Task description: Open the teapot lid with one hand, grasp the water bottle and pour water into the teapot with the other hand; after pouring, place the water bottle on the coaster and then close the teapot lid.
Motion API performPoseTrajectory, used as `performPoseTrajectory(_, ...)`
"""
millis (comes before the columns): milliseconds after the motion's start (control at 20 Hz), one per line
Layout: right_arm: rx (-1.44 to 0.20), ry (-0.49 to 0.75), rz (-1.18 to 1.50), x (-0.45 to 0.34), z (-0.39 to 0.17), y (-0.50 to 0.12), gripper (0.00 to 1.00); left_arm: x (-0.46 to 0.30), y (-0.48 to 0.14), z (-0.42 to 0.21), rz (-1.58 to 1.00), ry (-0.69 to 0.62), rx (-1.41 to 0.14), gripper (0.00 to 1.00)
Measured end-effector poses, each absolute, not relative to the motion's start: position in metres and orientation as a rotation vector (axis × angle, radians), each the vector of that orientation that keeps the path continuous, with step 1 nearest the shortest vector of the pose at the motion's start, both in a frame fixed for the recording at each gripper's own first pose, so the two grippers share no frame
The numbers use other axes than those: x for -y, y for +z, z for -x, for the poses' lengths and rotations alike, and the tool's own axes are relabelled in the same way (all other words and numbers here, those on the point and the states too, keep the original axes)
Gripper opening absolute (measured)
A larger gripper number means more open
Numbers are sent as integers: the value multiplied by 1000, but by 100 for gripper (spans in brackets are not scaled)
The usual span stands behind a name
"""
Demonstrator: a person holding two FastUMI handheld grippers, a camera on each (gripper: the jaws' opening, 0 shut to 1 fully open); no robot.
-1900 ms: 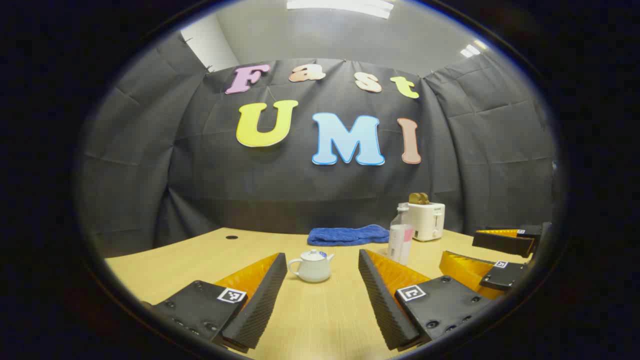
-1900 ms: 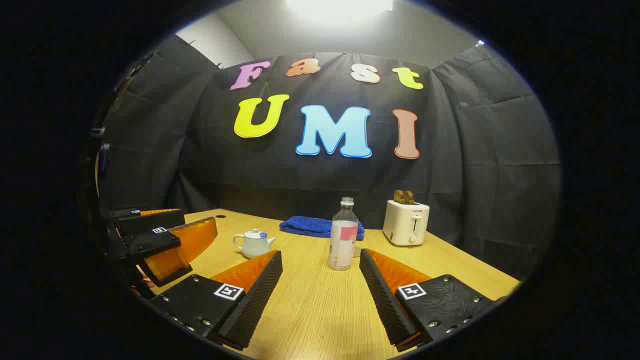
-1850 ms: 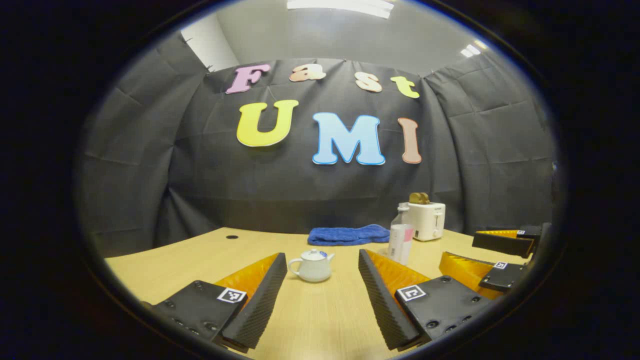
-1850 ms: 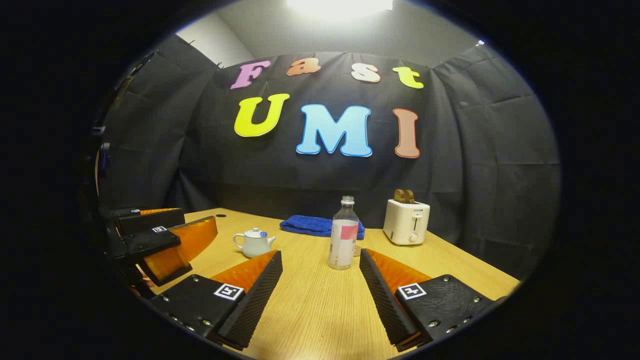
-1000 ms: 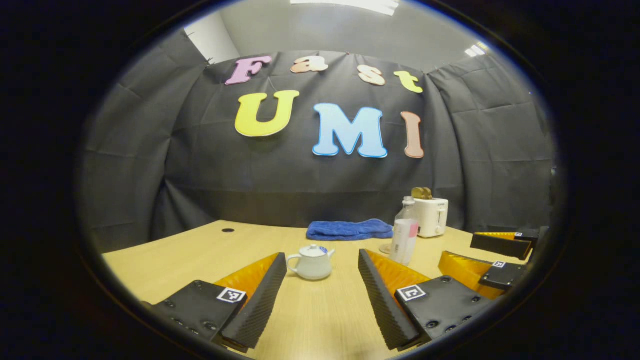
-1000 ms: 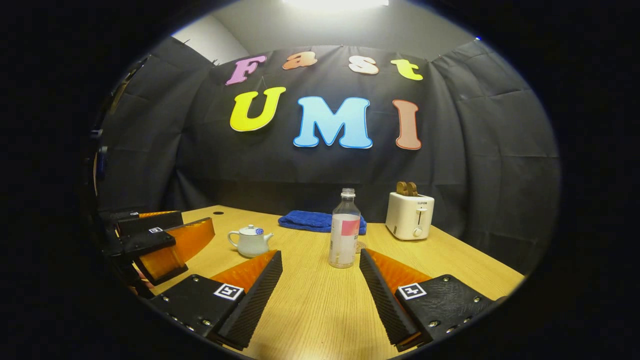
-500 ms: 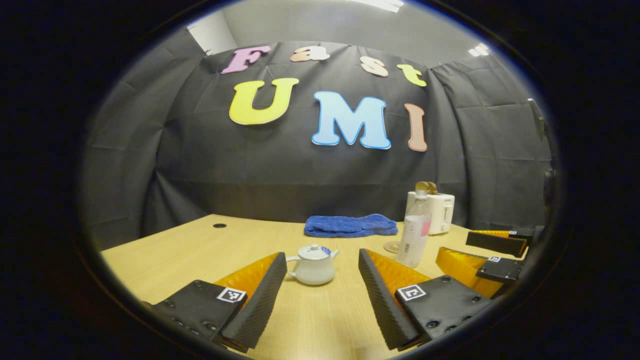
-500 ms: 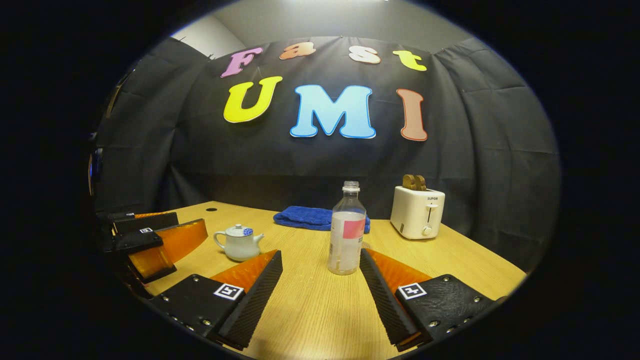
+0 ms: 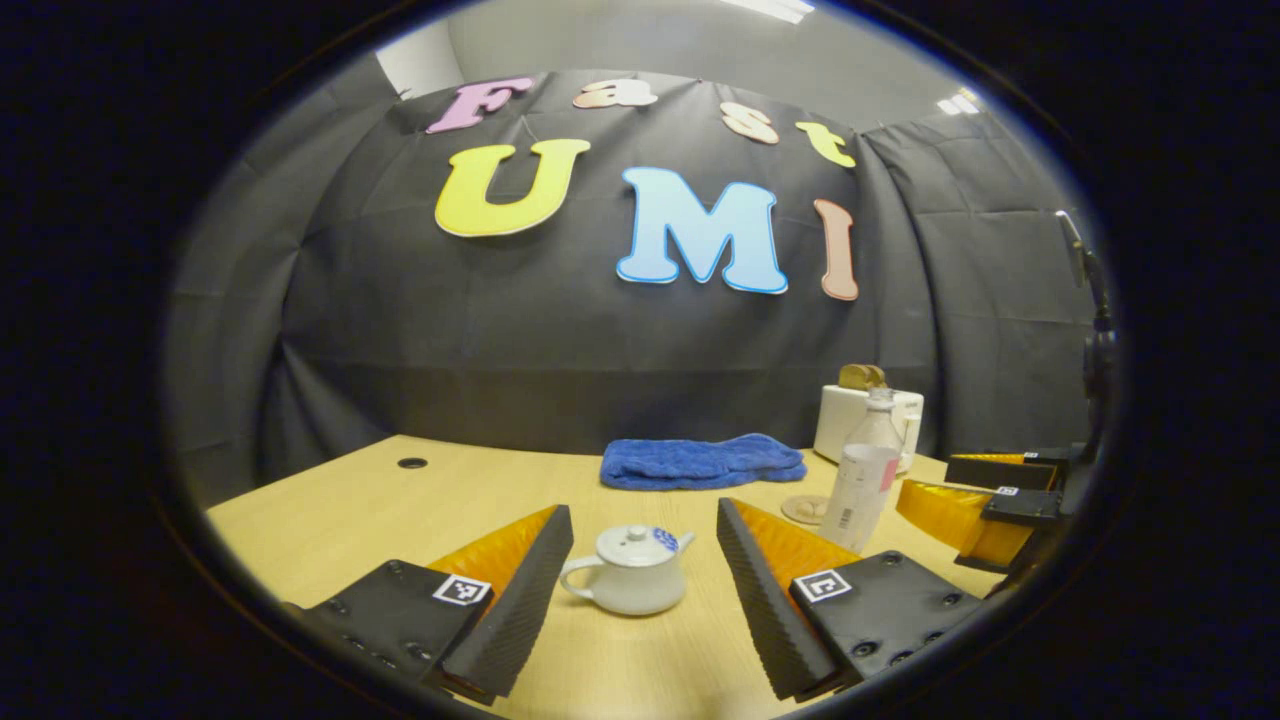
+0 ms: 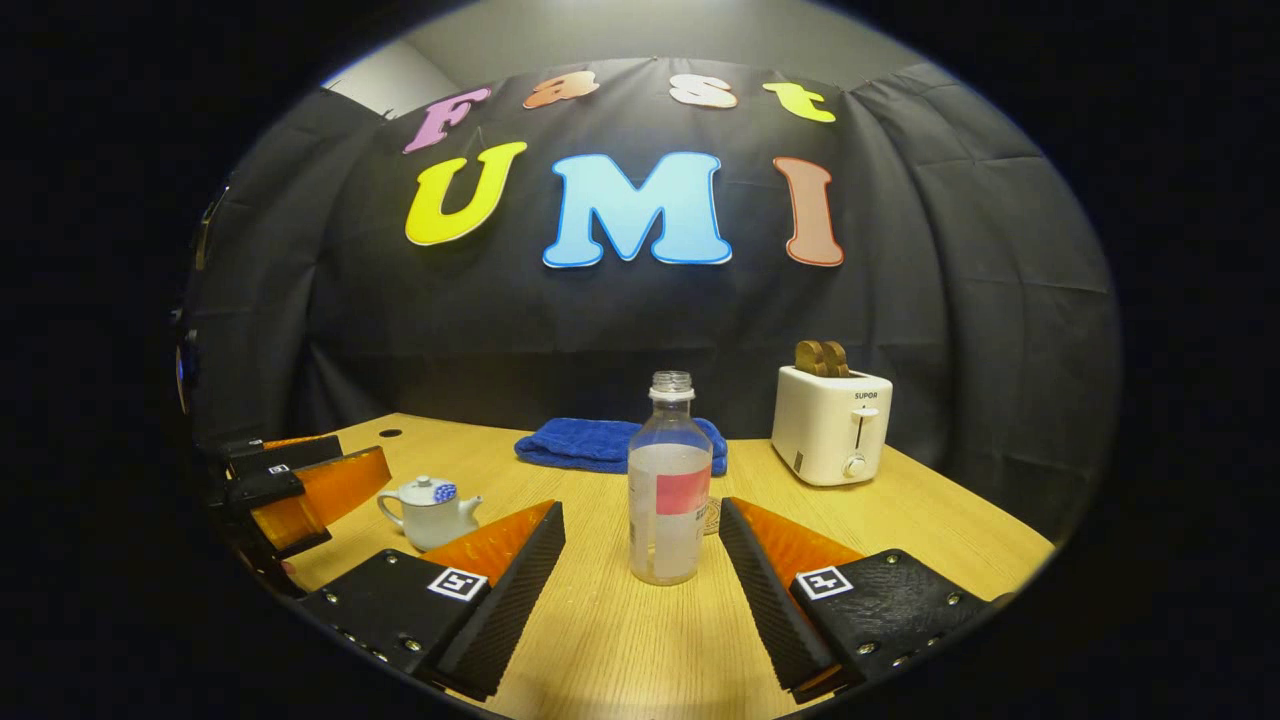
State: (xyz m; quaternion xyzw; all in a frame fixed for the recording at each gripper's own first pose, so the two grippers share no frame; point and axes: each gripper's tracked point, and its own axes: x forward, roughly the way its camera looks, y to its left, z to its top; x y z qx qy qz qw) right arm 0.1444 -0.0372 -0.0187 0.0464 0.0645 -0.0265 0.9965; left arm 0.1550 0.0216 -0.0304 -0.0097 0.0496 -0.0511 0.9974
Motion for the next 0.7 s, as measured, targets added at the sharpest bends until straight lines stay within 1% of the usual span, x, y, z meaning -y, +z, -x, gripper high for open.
performPoseTrajectory(150,-149,-80,-87,45,-161,-20,96,-17,-27,-174,-5,-133,-95,96)
performPoseTrajectory(450,-186,-104,-65,51,-194,-30,96,-6,-43,-212,-21,-200,-113,96)
performPoseTrajectory(700,-236,-106,-94,53,-218,-53,96,-10,-63,-228,-24,-214,-153,96)
